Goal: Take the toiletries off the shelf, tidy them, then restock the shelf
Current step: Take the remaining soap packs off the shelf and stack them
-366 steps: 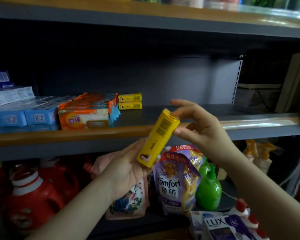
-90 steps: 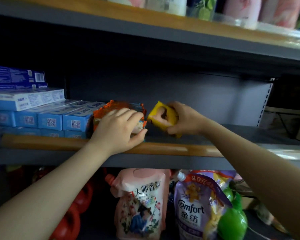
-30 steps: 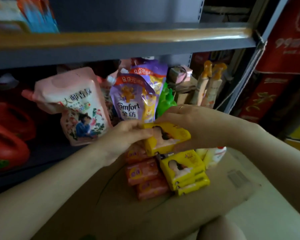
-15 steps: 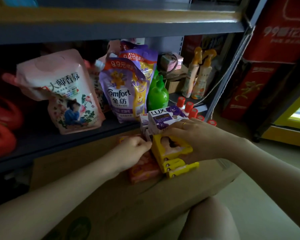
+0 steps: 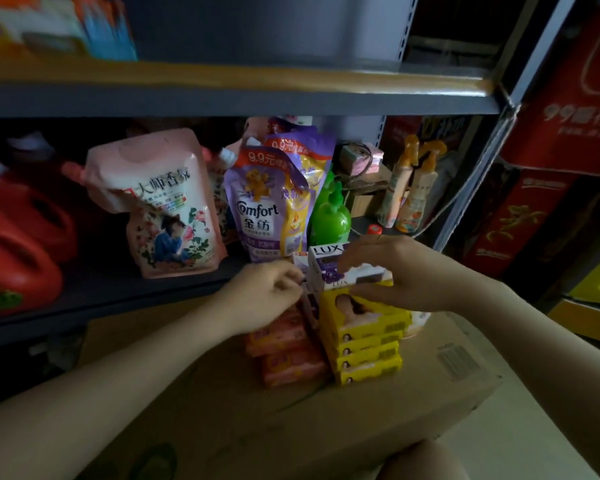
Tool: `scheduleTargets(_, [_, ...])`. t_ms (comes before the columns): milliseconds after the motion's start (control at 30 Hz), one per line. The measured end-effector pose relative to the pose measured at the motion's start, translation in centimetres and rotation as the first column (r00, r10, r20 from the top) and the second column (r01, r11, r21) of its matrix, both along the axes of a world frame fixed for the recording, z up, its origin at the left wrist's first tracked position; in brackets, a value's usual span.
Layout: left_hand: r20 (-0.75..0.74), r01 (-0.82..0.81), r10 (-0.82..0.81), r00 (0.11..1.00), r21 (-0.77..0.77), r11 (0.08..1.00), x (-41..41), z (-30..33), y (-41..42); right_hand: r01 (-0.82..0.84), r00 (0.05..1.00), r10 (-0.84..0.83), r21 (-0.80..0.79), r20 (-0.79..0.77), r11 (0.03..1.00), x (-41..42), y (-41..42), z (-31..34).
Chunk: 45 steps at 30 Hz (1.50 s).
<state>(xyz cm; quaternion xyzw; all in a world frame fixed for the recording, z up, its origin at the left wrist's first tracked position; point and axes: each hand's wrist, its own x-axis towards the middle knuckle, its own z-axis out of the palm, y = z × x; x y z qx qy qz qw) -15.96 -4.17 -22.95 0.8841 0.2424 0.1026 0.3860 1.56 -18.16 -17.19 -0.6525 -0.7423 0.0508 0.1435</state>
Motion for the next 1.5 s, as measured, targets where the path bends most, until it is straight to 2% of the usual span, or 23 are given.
scheduleTargets(33, [0.045, -0.029, 0.023, 0.999, 0.154, 0.988, -0.6, 1.0, 0.8, -0.012, 1.000, 0.012, 0.055, 0.010, 0.998, -0.4, 1.0, 0.7])
scheduleTargets(100, [0.161, -0.142, 0.080, 0.984, 0.421, 0.896, -2.1, 3.1, 2.3, -0.045, 0.999, 0.040, 0.155, 0.033, 0.987, -1.4, 3.3, 2.2])
scheduleTargets(167, [0.260, -0.255, 0.109, 0.960, 0.636, 0.729, -3.9, 5.3, 3.9, -0.083, 0.996, 0.074, 0.246, 0.044, 0.966, -2.4, 5.9, 3.6])
scheduleTargets(233, [0.293, -0.332, 0.160, 0.943, 0.778, 0.533, -5.7, 7.2, 5.7, -0.098, 0.995, 0.086, 0.326, 0.052, 0.940, -3.2, 8.5, 4.9])
scheduleTargets(300, [0.310, -0.387, 0.251, 0.917, 0.844, 0.372, -7.4, 8.9, 7.9, -0.095, 0.995, 0.086, 0.387, 0.041, 0.917, -3.9, 11.0, 6.1])
scheduleTargets(367, [0.329, -0.444, 0.383, 0.863, 0.855, 0.266, -9.0, 10.6, 10.0, -0.085, 0.994, 0.105, 0.440, -0.022, 0.894, -4.4, 13.3, 7.3])
scheduleTargets(433, [0.347, -0.488, 0.505, 0.790, 0.855, 0.176, -10.6, 12.1, 12.0, -0.060, 0.988, 0.121, 0.490, -0.093, 0.869, -4.9, 15.5, 8.5])
scheduleTargets(500, [0.345, -0.515, 0.602, 0.720, 0.847, 0.130, -11.9, 13.2, 13.8, -0.053, 0.981, 0.143, 0.534, -0.129, 0.844, -5.3, 17.5, 9.5])
scheduleTargets(600, [0.317, -0.588, 0.719, 0.618, 0.794, 0.155, -13.4, 14.2, 15.8, -0.070, 0.968, 0.194, 0.567, -0.162, 0.821, -6.1, 20.6, 10.7])
scheduleTargets(700, [0.293, -0.631, 0.747, 0.597, 0.747, 0.211, -13.9, 14.3, 16.4, -0.106, 0.965, 0.222, 0.576, -0.136, 0.810, -7.7, 23.4, 11.8])
scheduleTargets(833, [0.324, -0.587, 0.669, 0.669, 0.783, 0.208, -15.0, 14.1, 16.7, -0.182, 0.971, 0.239, 0.593, -0.019, 0.784, -11.1, 25.9, 13.1])
scheduleTargets(933, [0.304, -0.526, 0.608, 0.733, 0.820, 0.224, -16.3, 14.0, 17.4, -0.257, 0.965, 0.246, 0.540, 0.094, 0.802, -13.8, 27.4, 13.3])
scheduleTargets(1067, [0.238, -0.419, 0.527, 0.816, 0.871, 0.256, -17.9, 14.7, 18.6, -0.196, 0.956, 0.060, 0.474, 0.286, 0.859, -15.5, 29.0, 13.1])
scheduleTargets(1233, [0.183, -0.320, 0.393, 0.901, 0.893, 0.317, -19.6, 15.3, 20.6, -0.109, 0.941, -0.100, 0.570, 0.322, 0.815, -14.4, 28.5, 13.4])
scheduleTargets(1300, [0.202, -0.315, 0.341, 0.918, 0.893, 0.321, -19.7, 15.2, 21.1, -0.061, 0.943, -0.153, 0.603, 0.296, 0.795, -13.8, 28.2, 13.6])
scheduleTargets(1367, [0.217, -0.309, 0.303, 0.928, 0.903, 0.299, -19.7, 14.9, 21.3, 0.008, 0.982, -0.118, 0.598, 0.145, 0.802, -13.5, 28.4, 14.0])
scheduleTargets(1433, [0.233, -0.311, 0.284, 0.930, 0.911, 0.270, -19.7, 14.7, 21.3, 0.097, 0.993, -0.114, 0.534, 0.000, 0.840, -13.6, 28.9, 14.7])
scheduleTargets(1500, [0.268, -0.331, 0.251, 0.930, 0.908, 0.257, -19.6, 14.6, 21.4, 0.200, 0.980, -0.186, 0.414, -0.075, 0.888, -13.6, 29.3, 15.4])
